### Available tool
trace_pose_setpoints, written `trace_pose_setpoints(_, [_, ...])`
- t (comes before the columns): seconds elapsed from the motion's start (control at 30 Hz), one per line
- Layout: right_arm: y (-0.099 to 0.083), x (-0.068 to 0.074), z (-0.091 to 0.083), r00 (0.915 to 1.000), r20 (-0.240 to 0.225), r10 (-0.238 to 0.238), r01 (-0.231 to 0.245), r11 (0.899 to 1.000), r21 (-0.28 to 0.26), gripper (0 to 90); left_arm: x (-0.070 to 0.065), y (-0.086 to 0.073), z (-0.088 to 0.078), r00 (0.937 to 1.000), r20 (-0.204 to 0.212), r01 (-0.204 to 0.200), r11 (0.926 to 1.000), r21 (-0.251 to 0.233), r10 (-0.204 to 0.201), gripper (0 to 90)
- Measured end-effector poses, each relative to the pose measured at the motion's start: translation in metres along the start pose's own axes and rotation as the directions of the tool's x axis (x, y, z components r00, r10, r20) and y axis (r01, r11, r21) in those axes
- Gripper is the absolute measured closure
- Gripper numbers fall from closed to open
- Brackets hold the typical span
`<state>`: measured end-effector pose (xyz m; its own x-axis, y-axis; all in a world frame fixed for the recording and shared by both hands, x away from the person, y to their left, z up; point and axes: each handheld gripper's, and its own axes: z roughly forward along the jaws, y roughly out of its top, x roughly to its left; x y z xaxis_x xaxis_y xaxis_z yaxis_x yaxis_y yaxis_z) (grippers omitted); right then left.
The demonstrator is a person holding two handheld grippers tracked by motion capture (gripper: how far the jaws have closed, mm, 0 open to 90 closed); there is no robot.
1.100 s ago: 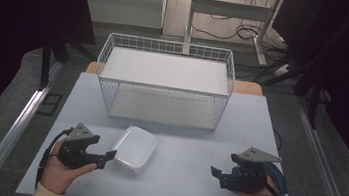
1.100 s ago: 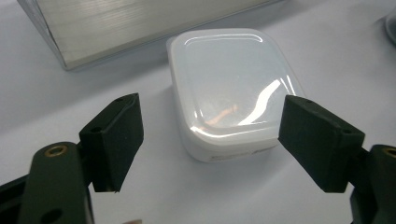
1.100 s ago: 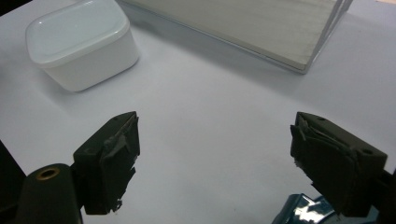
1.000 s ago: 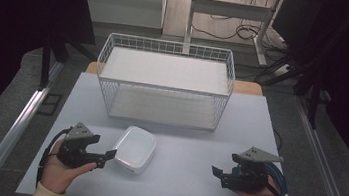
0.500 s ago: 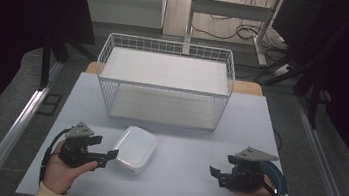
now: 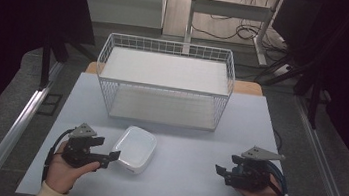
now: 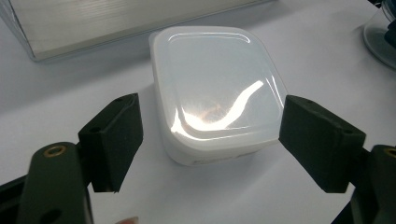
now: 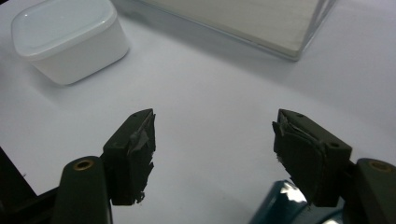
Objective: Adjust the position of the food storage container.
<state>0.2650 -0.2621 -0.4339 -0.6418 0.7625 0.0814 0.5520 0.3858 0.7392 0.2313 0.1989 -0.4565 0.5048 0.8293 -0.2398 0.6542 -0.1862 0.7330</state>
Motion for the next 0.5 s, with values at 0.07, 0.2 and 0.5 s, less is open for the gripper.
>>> trace_pose_setpoints(0.07, [0.002,-0.004,-0.006,0.9999,0.008,-0.008,0.008,1.0,-0.003,31.4,0.0,0.0,-0.001,1.0,0.003,-0.003,1.0,-0.005,0.003,21.2])
trace_pose_setpoints(0.2, [0.002,-0.019,-0.021,0.9992,0.036,0.017,-0.016,1.0,-0.011,34.6,0.0,0.0,0.0,1.0,0.003,-0.005,1.0,-0.006,0.005,21.0])
trace_pose_setpoints(0.5, [-0.006,-0.053,-0.058,0.9892,0.112,0.095,-0.089,0.995,-0.051,37.9,0.0,-0.003,0.006,0.9999,0.004,-0.01,0.9998,0.016,0.01,20.8])
